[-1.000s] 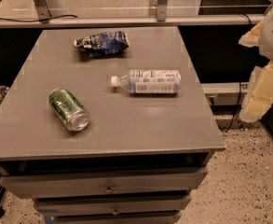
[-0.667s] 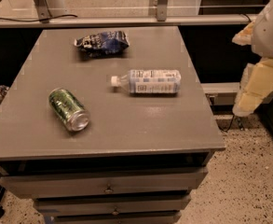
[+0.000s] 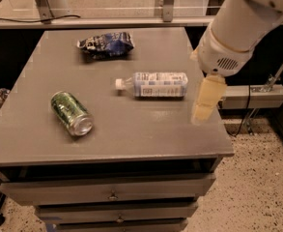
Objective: Place blue plastic bottle upright
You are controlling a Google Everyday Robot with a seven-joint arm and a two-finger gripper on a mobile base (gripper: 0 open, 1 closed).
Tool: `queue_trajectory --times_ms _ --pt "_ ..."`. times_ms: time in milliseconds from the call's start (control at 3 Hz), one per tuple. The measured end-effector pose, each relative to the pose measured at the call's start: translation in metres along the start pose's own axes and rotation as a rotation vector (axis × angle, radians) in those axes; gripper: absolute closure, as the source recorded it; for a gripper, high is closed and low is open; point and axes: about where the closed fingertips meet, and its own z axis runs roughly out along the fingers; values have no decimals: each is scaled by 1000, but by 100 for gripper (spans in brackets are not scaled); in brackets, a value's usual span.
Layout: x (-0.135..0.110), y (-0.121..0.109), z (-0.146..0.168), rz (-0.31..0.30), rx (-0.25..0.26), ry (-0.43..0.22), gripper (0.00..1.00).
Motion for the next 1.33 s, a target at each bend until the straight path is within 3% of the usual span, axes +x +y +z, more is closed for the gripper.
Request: queue_trajectory --times_ms 333,667,1333 --pt "-42 6 40 -51 -10 -6 0" --pt "-42 5 39 -50 -10 -6 0" --pt "-68 -42 65 -23 -6 -43 0"
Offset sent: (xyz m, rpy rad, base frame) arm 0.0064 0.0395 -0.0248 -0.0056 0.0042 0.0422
